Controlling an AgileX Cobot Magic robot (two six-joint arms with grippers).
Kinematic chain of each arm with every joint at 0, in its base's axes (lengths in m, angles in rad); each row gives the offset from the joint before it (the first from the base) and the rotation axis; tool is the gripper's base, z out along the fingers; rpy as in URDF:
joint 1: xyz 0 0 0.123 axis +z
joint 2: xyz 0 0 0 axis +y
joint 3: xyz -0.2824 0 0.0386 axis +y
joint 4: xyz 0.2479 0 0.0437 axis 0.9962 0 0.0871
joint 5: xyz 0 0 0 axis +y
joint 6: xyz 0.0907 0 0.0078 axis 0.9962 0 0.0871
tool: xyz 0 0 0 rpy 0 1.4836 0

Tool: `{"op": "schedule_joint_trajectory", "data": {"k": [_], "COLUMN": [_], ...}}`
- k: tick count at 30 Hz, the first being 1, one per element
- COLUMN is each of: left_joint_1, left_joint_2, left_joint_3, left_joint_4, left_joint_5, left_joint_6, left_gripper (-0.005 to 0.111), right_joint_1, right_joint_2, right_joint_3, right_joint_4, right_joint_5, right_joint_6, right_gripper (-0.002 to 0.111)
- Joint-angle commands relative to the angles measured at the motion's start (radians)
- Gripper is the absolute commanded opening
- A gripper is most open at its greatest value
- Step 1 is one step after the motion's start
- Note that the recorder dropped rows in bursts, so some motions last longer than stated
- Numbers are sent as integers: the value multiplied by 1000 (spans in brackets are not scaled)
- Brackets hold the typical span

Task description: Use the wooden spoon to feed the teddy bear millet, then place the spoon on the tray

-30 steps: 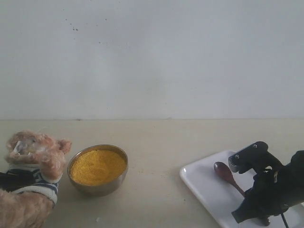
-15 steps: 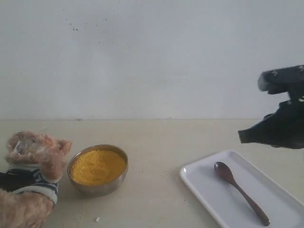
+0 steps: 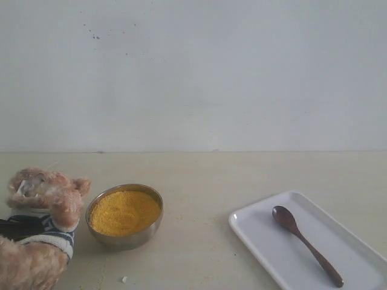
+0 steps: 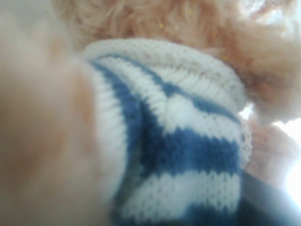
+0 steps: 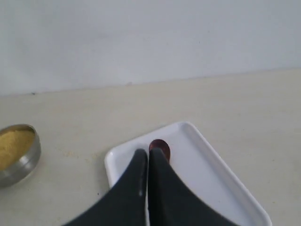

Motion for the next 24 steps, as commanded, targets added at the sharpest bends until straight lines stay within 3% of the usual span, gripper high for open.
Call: {"op": "schedule_joint_trajectory", "data": {"k": [1, 6, 16, 24], "left_joint_1": [-1, -1, -1, -1], "left_joint_2": [-2, -2, -4, -4], "left_joint_3": [-2, -2, -3, -3], "left_joint_4": [-9, -9, -9, -9], "left_joint_5": [31, 31, 31, 31], "left_joint_6": [-6, -6, -6, -2], "left_gripper": [4, 4, 4, 4], "right_joint_1": [-3, -3, -3, -3], "right_joint_2": [-288, -558, -467, -465], "right_joint_3": [116, 187, 291, 291], "right_joint_4": [-9, -9, -17, -14], "right_joint_5": [-38, -34, 105, 77], "right_joint_6": [-23, -25, -80, -78], "right_gripper": [0, 0, 0, 0]}}
